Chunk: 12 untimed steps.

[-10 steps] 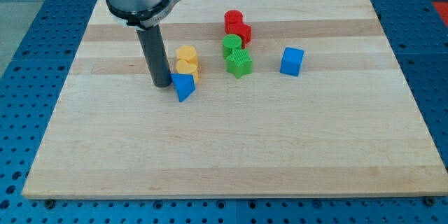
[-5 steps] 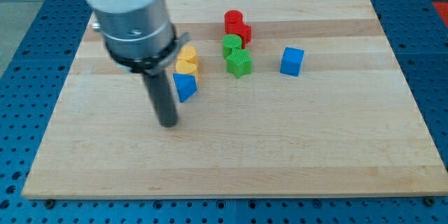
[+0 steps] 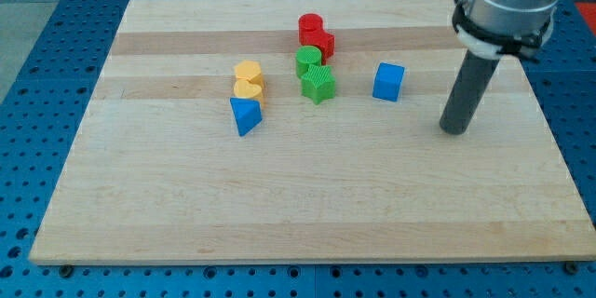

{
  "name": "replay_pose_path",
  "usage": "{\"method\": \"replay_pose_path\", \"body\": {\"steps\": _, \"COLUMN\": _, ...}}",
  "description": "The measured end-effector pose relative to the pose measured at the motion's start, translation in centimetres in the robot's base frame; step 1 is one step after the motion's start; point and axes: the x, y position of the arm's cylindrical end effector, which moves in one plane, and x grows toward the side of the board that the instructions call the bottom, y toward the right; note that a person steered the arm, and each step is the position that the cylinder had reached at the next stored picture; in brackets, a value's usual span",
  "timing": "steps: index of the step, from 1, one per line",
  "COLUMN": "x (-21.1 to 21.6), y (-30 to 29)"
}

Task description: Move the blue cube bottom of the blue triangle

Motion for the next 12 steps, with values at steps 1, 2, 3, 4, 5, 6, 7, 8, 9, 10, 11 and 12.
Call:
{"method": "replay_pose_path", "body": {"steps": 1, "x": -3.9, "y": 0.0}}
{"method": "replay_pose_path", "body": {"steps": 2, "x": -7.6, "y": -0.6}}
{"method": "replay_pose_path", "body": {"steps": 3, "x": -9.4, "y": -3.0}}
{"method": "replay_pose_path", "body": {"steps": 4, "x": -9.4, "y": -5.4}}
{"method": "replay_pose_path", "body": {"steps": 5, "x": -9.4, "y": -6.0}}
{"method": "replay_pose_path", "body": {"steps": 6, "x": -8.4, "y": -6.3}}
{"method": "replay_pose_path", "body": {"steps": 7, "x": -6.5, "y": -6.3}}
{"method": "replay_pose_path", "body": {"steps": 8, "x": -4.3, "y": -6.7}}
{"method": "replay_pose_path", "body": {"steps": 9, "x": -1.6, "y": -7.6}}
{"method": "replay_pose_path", "body": {"steps": 10, "x": 0.6, "y": -8.6}}
{"method": "replay_pose_path", "body": {"steps": 11, "x": 1.0, "y": -9.8}}
{"method": "replay_pose_path", "body": {"steps": 12, "x": 1.2, "y": -11.4}}
